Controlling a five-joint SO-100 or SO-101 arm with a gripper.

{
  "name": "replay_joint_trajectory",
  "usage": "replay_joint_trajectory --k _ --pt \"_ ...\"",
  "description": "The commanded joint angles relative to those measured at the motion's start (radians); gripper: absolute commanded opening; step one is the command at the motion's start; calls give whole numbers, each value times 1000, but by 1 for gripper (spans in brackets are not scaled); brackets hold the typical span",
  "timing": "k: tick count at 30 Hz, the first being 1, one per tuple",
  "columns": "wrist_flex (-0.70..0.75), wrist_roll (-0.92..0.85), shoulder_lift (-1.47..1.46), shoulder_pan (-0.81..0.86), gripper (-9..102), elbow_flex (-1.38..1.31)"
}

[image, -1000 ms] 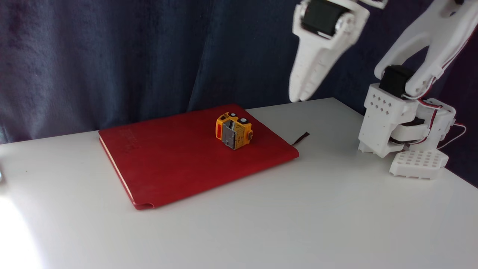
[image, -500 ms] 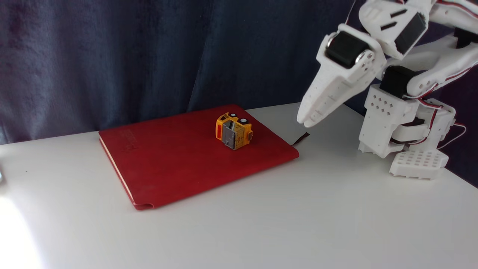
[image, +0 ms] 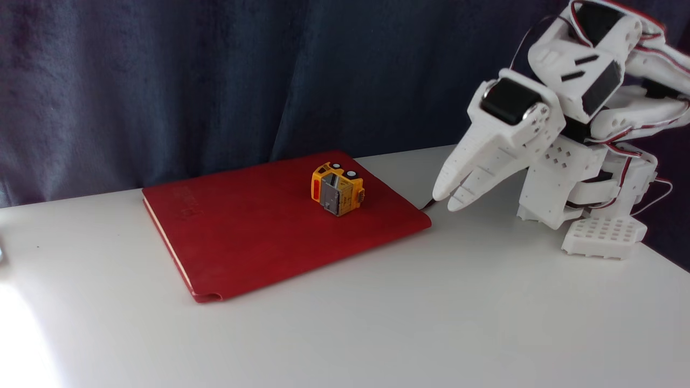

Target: Grasp a toy truck onto the red notebook.

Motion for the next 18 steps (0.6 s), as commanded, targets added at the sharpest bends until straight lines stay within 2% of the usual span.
replay_joint_trajectory --k 1,18 --pt "8 15 15 -15 10 6" --pt "78 41 219 -129 7 129"
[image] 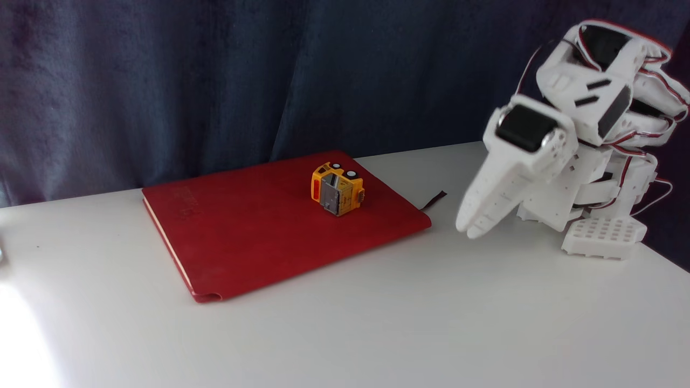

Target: Grasp a toy truck onto the red notebook.

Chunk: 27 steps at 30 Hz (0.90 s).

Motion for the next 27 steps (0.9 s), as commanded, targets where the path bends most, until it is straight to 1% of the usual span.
replay_joint_trajectory --k 1,8,15,27 --pt "3 12 18 -14 6 -3" --pt "-32 14 18 -114 3 52" --pt "-49 9 18 -170 3 83" --pt "-46 -15 18 -198 0 84"
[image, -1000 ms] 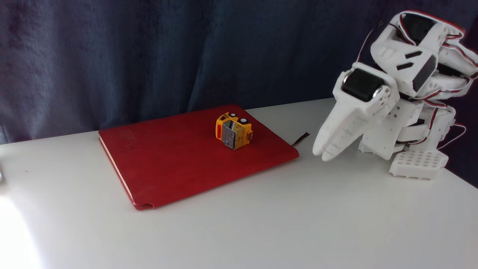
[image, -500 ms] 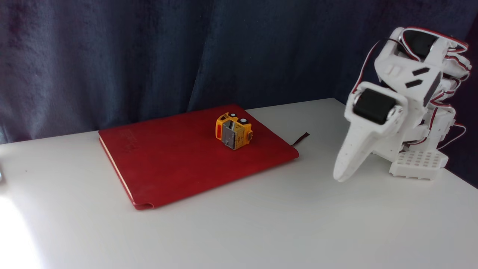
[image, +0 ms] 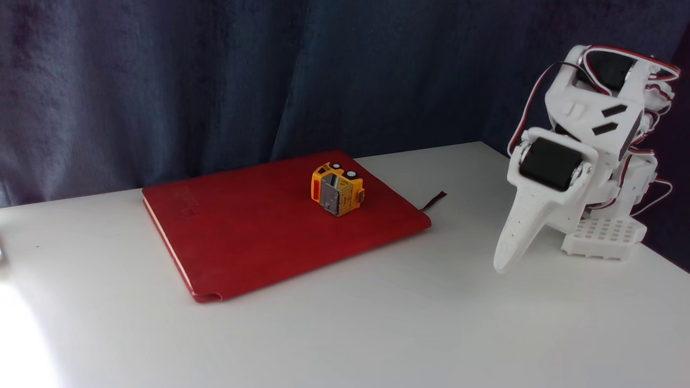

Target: Grasp a toy truck onto the red notebook.

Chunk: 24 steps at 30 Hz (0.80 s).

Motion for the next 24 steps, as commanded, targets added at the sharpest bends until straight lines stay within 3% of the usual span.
replay_joint_trajectory --k 1,24 --pt "-9 -3 17 0 0 -5" --pt "-14 52 18 114 0 -3"
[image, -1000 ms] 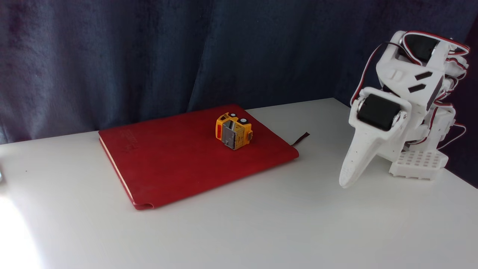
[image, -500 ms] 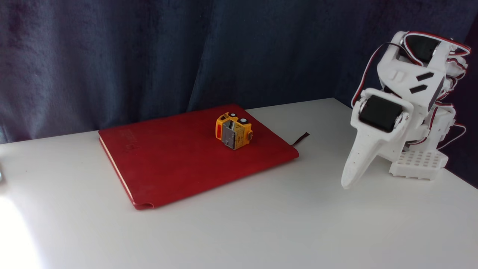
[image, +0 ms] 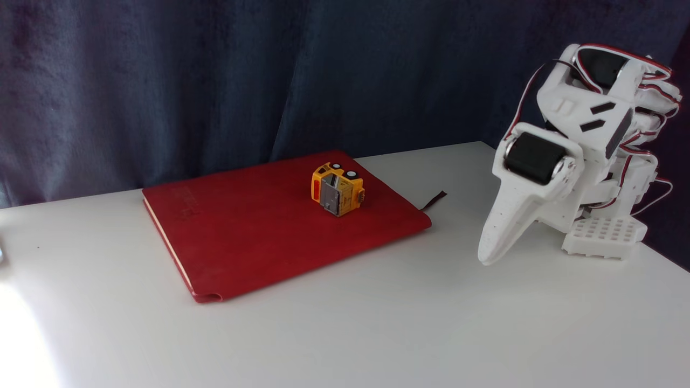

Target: Grasp a toy truck onto the red notebook.

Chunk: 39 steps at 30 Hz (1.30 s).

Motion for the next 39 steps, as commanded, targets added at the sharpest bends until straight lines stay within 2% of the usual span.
replay_joint_trajectory --k 1,8,15,39 --pt "-14 14 18 21 0 -3" --pt "-11 78 18 81 0 -3" --pt "-2 63 18 14 3 -6" --pt "-3 75 18 40 0 -5"
